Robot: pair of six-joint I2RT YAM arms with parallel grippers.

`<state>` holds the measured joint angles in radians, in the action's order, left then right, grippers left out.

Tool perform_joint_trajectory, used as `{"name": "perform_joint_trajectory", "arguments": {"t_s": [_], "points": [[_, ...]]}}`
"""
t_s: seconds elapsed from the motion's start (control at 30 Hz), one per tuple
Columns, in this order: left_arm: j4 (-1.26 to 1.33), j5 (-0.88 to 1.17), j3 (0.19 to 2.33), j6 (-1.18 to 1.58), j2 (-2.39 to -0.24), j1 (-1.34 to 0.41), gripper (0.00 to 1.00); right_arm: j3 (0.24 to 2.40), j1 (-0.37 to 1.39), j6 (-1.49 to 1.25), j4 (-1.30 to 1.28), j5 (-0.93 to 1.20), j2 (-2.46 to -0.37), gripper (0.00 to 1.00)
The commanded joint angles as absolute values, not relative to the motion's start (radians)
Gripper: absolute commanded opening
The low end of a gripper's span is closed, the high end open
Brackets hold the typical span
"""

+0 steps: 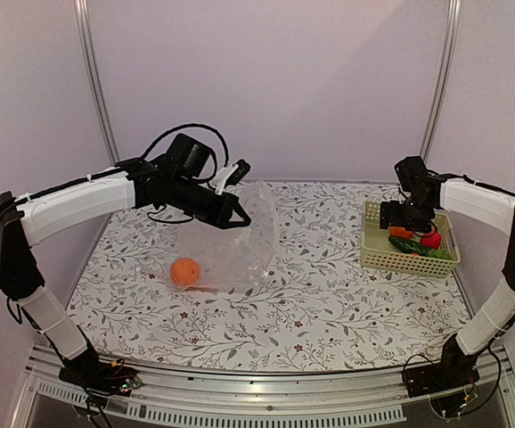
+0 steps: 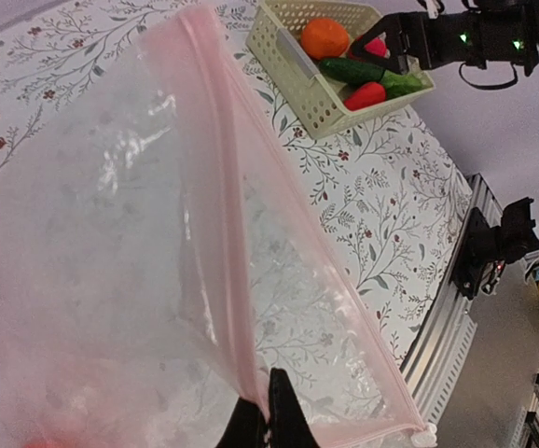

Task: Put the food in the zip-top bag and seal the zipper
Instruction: Pick up the fake fruit from the bin.

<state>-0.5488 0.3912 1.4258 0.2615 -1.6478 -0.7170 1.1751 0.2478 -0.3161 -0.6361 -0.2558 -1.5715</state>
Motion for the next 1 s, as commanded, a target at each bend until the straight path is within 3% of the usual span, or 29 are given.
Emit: {"name": "perform_joint_trajectory", "arguments": {"t_s": [0.0,0.5,0.97], "points": [[-0.565,0.387,1.442,0.252,-1.643,-0.71,0.0,1.23,0.196,-0.278,-0.63,-0.265,-1.654,0.95],[-0.567,0.382,1.442,0.249,-1.657,-0.71,0.0,1.384,0.087,-0.217,-0.622,-0.222,-1.919,0.98],[-0.567,0.393,1.443,0.254,-1.665,-0.71,0.0,1.437,0.063,-0.235,-0.627,-0.269,-2.008,0.96]]}}
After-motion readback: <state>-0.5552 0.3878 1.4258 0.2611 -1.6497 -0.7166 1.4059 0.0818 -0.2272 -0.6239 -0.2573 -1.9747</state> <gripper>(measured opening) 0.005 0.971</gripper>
